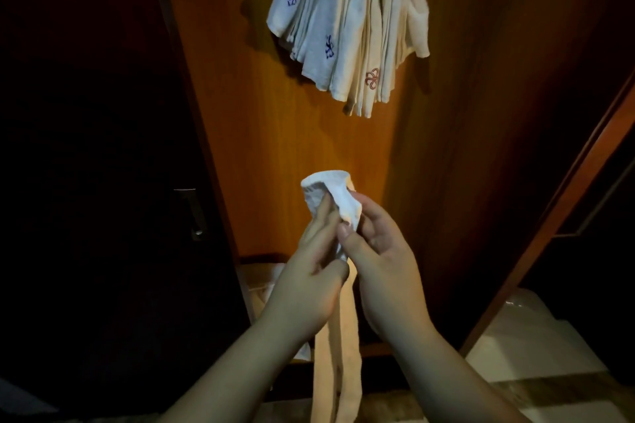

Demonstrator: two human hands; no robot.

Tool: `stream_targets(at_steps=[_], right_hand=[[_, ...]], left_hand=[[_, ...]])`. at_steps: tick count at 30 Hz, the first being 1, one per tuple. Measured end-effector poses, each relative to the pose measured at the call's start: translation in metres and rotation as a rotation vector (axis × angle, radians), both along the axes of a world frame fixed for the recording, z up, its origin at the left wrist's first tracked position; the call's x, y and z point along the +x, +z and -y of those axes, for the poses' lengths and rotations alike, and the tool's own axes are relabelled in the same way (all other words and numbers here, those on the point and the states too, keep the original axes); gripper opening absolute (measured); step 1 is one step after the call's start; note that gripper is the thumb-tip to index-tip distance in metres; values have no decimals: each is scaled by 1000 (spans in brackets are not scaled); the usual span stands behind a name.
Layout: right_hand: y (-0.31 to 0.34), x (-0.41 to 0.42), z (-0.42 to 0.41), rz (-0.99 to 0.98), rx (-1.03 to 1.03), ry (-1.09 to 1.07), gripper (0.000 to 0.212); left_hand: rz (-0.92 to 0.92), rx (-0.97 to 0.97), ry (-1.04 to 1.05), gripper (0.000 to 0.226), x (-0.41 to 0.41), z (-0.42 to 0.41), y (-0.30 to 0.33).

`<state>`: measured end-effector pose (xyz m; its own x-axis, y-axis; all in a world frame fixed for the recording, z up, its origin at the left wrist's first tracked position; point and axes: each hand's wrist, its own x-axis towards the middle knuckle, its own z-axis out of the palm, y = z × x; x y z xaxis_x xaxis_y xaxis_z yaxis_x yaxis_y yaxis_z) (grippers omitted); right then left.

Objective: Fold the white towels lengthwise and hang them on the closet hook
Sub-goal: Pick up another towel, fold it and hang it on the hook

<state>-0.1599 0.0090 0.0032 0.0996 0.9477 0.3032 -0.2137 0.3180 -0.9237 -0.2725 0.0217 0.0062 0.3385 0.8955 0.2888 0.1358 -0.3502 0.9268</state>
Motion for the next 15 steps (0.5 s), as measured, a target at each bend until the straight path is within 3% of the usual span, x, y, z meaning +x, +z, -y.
stream_targets(at_steps=[6,9,12,15], right_hand=[[6,7,4,16,52,-66,27],[13,15,-2,30,20,-68,23],[20,30,-14,72,21,-118,15],[24,46,-23,156,28,-132,19]], left_hand=[[-157,108,-1,74,-2,0,0],[-52,93,-8,71,-10,-8,-2],[106,198,241,52,-25,-24,0],[-102,269,316,53,-45,-46,6]])
